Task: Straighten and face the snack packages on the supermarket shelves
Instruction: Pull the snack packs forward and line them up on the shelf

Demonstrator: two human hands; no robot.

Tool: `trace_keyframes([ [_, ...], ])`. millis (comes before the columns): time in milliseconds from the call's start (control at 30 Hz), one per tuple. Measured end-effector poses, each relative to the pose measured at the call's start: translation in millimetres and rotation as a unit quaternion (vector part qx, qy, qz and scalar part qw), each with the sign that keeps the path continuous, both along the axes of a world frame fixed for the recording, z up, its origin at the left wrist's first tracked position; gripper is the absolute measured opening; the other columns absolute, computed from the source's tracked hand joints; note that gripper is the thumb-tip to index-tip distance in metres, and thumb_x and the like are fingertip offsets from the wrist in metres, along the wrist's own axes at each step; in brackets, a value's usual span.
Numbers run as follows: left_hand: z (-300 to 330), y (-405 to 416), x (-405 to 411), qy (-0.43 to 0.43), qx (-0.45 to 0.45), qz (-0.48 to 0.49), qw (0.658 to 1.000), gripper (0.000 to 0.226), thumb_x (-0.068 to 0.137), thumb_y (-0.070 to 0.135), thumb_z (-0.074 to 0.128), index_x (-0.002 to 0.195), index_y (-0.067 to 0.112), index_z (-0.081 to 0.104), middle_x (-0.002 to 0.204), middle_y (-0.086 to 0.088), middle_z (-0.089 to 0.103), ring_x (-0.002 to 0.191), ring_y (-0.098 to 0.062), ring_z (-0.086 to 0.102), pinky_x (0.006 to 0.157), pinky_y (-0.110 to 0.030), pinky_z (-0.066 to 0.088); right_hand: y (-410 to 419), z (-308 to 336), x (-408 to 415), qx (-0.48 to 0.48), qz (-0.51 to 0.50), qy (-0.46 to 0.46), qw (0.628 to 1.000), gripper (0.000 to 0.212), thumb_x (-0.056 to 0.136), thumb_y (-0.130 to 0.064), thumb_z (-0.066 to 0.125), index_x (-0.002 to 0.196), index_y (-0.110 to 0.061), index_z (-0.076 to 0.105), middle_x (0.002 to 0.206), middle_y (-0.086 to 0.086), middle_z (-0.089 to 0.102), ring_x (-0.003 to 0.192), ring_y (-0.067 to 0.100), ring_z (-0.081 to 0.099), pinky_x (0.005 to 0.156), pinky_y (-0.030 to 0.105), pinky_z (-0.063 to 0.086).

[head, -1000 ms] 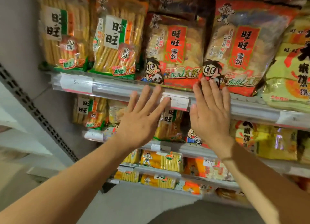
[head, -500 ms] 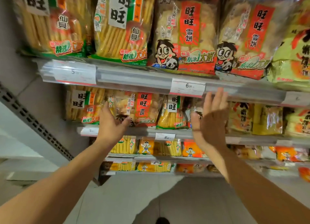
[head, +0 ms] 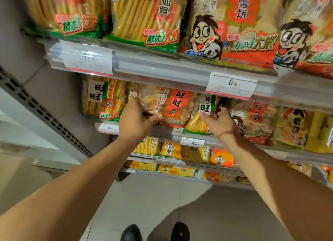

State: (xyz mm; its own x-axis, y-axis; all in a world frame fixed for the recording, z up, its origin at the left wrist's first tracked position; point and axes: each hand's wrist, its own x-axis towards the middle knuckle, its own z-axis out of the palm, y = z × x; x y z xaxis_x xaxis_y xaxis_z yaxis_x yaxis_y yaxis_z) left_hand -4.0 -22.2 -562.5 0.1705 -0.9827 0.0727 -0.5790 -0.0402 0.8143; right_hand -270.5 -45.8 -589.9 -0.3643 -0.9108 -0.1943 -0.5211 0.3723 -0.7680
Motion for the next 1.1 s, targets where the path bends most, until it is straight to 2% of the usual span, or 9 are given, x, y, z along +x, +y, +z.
trace_keyframes([
  [100, 10, 4, -1, -0.018, -0.035, -0.041, 0.998, 0.058, 0.077, 0.051, 0.075, 0.114, 0.014, 0.051, 0.107, -0.002, 0.059, 0.096, -0.020, 0.059, 0.079, -0.036, 0.052, -7, 1, -8, 0.024, 0.036, -0.062, 0.997, 0.070, 0.076, -0.047, 0.077, 0.131, -0.013, 0.051, 0.126, 0.007, 0.063, 0.109, 0.022, 0.063, 0.085, 0.028, 0.048],
  [167, 13, 8, 0, -0.047, -0.024, -0.059, 0.997, 0.043, 0.081, 0.049, 0.071, 0.097, 0.015, 0.051, 0.098, -0.008, 0.057, 0.089, -0.027, 0.058, 0.070, -0.037, 0.049, -8, 8, -12, 0.034, 0.065, -0.105, 0.992, 0.044, 0.078, -0.035, 0.078, 0.115, -0.019, 0.060, 0.112, 0.002, 0.069, 0.097, 0.016, 0.066, 0.079, 0.029, 0.051],
  [300, 1, 34, 11, 0.044, 0.010, -0.047, 0.998, 0.033, 0.085, 0.037, 0.071, 0.101, 0.017, 0.051, 0.102, -0.006, 0.061, 0.095, -0.024, 0.060, 0.079, -0.047, 0.052, -4, 16, -12, 0.007, 0.010, -0.155, 0.988, 0.032, 0.075, -0.019, 0.082, 0.094, -0.023, 0.056, 0.095, -0.004, 0.067, 0.081, 0.006, 0.062, 0.060, 0.021, 0.043],
  [433, -11, 63, 38, 0.130, 0.029, -0.003, 0.991, 0.029, 0.085, 0.035, 0.073, 0.097, 0.048, 0.050, 0.096, 0.027, 0.067, 0.092, 0.011, 0.062, 0.071, -0.015, 0.049, 2, 20, -3, 0.003, 0.002, -0.173, 0.985, 0.050, 0.064, -0.010, 0.088, 0.099, -0.018, 0.054, 0.097, 0.005, 0.070, 0.085, 0.018, 0.067, 0.072, 0.033, 0.052],
  [500, -16, 75, 58, 0.163, 0.043, 0.015, 0.986, 0.029, 0.085, 0.031, 0.074, 0.098, 0.045, 0.053, 0.098, 0.025, 0.070, 0.095, 0.003, 0.066, 0.078, -0.022, 0.053, 4, 24, 10, 0.006, 0.031, -0.191, 0.981, 0.062, 0.058, -0.015, 0.091, 0.107, -0.017, 0.054, 0.101, 0.002, 0.072, 0.091, 0.017, 0.070, 0.079, 0.035, 0.053],
  [567, -22, 86, 78, 0.177, 0.052, 0.032, 0.982, 0.028, 0.085, 0.027, 0.075, 0.103, 0.034, 0.054, 0.104, 0.014, 0.071, 0.101, -0.011, 0.066, 0.089, -0.042, 0.054, 4, 28, 33, -0.003, 0.053, -0.191, 0.980, 0.069, 0.053, -0.023, 0.093, 0.109, -0.018, 0.054, 0.098, -0.002, 0.073, 0.087, 0.012, 0.071, 0.071, 0.029, 0.054],
  [633, -27, 99, 97, 0.179, 0.056, 0.047, 0.981, 0.029, 0.085, 0.026, 0.074, 0.104, 0.032, 0.054, 0.107, 0.014, 0.069, 0.103, -0.011, 0.065, 0.092, -0.048, 0.052, 1, 30, 61, -0.012, 0.061, -0.191, 0.980, 0.068, 0.054, -0.023, 0.094, 0.108, -0.017, 0.054, 0.095, -0.002, 0.074, 0.082, 0.010, 0.072, 0.062, 0.022, 0.053],
  [867, -38, 135, 144, 0.167, 0.075, 0.084, 0.979, 0.035, 0.085, 0.024, 0.074, 0.100, 0.047, 0.052, 0.095, 0.035, 0.066, 0.090, 0.011, 0.063, 0.074, -0.023, 0.050, -2, 19, 150, -0.055, 0.082, -0.192, 0.976, 0.070, 0.062, -0.012, 0.090, 0.116, -0.017, 0.045, 0.104, 0.001, 0.069, 0.091, 0.014, 0.067, 0.078, 0.033, 0.053],
  [1100, -39, 144, 161, 0.183, 0.071, 0.089, 0.976, 0.036, 0.084, 0.024, 0.075, 0.108, 0.040, 0.054, 0.096, 0.027, 0.068, 0.089, 0.010, 0.064, 0.073, -0.017, 0.049, 3, 14, 185, -0.062, 0.076, -0.098, 0.990, 0.081, 0.065, -0.031, 0.088, 0.128, -0.022, 0.038, 0.104, -0.004, 0.066, 0.094, 0.021, 0.064, 0.083, 0.036, 0.050],
])
